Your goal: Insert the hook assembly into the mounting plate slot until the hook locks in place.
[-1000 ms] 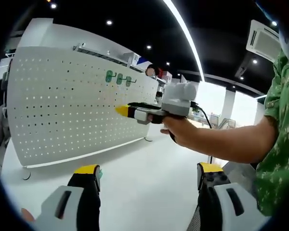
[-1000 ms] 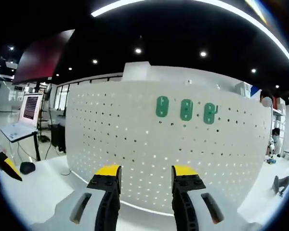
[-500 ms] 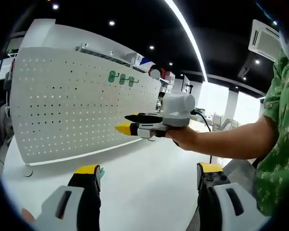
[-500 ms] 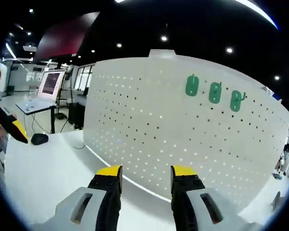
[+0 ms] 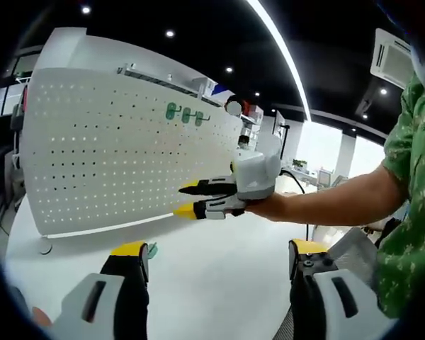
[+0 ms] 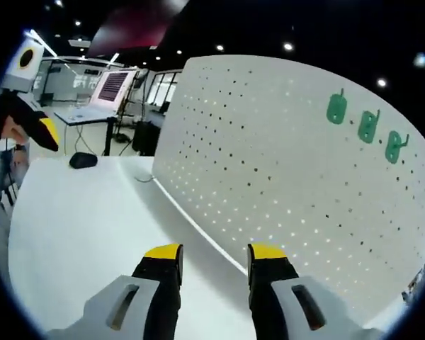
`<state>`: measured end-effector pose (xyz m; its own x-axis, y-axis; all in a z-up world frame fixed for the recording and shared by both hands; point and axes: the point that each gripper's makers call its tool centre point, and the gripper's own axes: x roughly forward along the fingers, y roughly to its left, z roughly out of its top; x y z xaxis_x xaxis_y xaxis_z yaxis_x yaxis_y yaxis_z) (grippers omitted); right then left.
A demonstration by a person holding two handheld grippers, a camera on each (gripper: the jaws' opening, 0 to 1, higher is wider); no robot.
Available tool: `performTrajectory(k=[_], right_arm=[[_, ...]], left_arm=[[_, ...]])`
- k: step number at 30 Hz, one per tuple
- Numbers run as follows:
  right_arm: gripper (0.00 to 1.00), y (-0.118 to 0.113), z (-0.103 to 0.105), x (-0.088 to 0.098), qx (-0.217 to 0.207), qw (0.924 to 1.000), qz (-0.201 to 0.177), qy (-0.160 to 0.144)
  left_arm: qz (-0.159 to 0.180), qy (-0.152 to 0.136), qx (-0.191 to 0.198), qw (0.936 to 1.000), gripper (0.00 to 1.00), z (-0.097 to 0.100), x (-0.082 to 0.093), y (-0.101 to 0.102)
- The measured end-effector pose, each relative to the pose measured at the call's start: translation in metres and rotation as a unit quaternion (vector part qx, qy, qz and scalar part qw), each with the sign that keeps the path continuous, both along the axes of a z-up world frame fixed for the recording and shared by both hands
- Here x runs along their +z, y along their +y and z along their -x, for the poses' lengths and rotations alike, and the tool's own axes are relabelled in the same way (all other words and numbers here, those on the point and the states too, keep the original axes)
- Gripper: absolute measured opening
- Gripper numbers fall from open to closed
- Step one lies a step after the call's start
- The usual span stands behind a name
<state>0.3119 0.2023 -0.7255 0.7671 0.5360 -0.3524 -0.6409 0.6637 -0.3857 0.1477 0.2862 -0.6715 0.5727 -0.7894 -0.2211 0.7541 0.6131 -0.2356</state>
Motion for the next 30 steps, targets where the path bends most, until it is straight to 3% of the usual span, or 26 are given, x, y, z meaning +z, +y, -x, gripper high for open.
performTrajectory(k=[7, 9, 18, 23, 30], right_arm=[[0.35, 0.007, 0.001, -0.018, 0.049, 0.9973, 0.053, 0.013], [0.34, 0.008, 0.002, -0.027, 0.069, 0.9941, 0.082, 0.019], [0.33, 0.016, -0.002, -0.053, 0.127, 0.9824, 0.13, 0.044], [0.32, 0.022, -0.003, -0.071, 0.155, 0.9752, 0.142, 0.07], [0.31, 0.038, -0.006, -0.087, 0.19, 0.9659, 0.155, 0.084]], left_arm=[[-0.001, 0.003, 0.009, 0.9999, 0.83, -0.001, -0.003, 0.003], [-0.001, 0.004, 0.011, 0.9999, 0.83, 0.0, -0.003, 0.002], [-0.002, 0.007, 0.019, 0.9998, 0.83, 0.001, -0.005, 0.003], [-0.003, 0.012, 0.028, 0.9995, 0.83, 0.0, -0.008, 0.008], [-0.007, 0.019, 0.035, 0.9992, 0.82, -0.002, -0.012, 0.01]])
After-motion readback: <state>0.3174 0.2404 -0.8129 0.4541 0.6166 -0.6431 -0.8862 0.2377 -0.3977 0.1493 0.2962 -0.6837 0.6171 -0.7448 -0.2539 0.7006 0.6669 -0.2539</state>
